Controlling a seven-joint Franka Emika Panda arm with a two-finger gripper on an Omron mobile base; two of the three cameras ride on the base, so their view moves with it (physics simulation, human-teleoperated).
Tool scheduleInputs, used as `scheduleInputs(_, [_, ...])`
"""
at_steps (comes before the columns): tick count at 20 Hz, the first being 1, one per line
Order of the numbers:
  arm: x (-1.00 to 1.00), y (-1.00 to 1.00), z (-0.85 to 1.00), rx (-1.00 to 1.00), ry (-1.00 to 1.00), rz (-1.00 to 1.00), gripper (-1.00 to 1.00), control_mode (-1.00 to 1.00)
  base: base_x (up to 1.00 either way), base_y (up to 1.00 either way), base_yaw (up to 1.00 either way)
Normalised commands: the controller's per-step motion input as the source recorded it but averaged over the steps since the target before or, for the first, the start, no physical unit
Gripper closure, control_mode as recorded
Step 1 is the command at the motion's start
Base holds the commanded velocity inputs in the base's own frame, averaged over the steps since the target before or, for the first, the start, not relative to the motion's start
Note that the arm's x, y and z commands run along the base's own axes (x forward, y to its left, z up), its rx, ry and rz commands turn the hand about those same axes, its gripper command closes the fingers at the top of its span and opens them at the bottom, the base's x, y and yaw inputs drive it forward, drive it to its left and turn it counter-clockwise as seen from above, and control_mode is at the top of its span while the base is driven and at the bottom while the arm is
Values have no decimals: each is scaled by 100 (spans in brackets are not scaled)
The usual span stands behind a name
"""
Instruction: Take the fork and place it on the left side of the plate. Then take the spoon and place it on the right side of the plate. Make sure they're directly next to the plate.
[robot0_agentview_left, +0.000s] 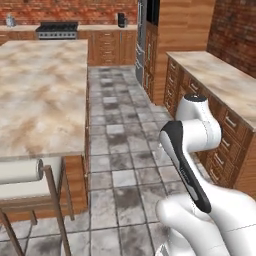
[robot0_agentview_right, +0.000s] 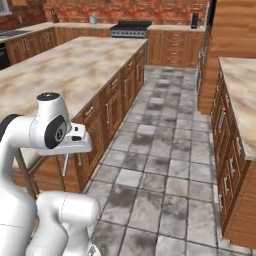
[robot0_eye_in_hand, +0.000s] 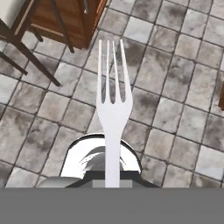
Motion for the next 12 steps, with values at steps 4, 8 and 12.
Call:
scheduleInputs(4, [0,0,0,0,0,0,100,100,-96,94,0])
scheduleInputs(8, [0,0,0,0,0,0,100,100,-57,100,-4])
scheduleInputs(12, [0,0,0,0,0,0,100,100,-32,100,-6])
